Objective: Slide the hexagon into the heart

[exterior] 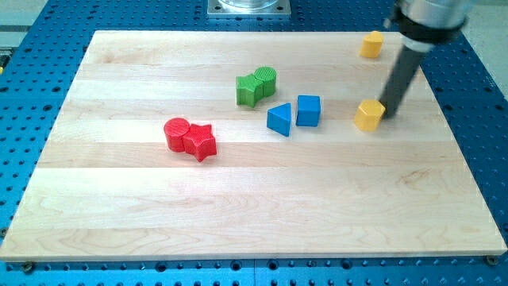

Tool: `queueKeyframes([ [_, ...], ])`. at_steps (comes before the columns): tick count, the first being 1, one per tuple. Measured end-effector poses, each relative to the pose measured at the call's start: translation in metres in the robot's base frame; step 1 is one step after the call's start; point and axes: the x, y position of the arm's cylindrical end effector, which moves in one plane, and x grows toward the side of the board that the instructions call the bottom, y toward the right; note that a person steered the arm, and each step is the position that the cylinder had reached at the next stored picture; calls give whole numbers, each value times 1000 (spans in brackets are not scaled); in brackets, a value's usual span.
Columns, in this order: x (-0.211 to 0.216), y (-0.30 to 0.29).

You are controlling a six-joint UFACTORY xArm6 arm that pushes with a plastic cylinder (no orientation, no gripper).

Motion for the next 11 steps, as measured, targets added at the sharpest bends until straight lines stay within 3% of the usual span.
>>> queueKeyframes([
  [2, 84, 44],
  [3, 73, -6],
  [5, 2, -21],
  [6, 53, -34],
  [7, 17, -79],
  [9, -66, -90],
  [10, -55, -122],
  [11, -94, -141],
])
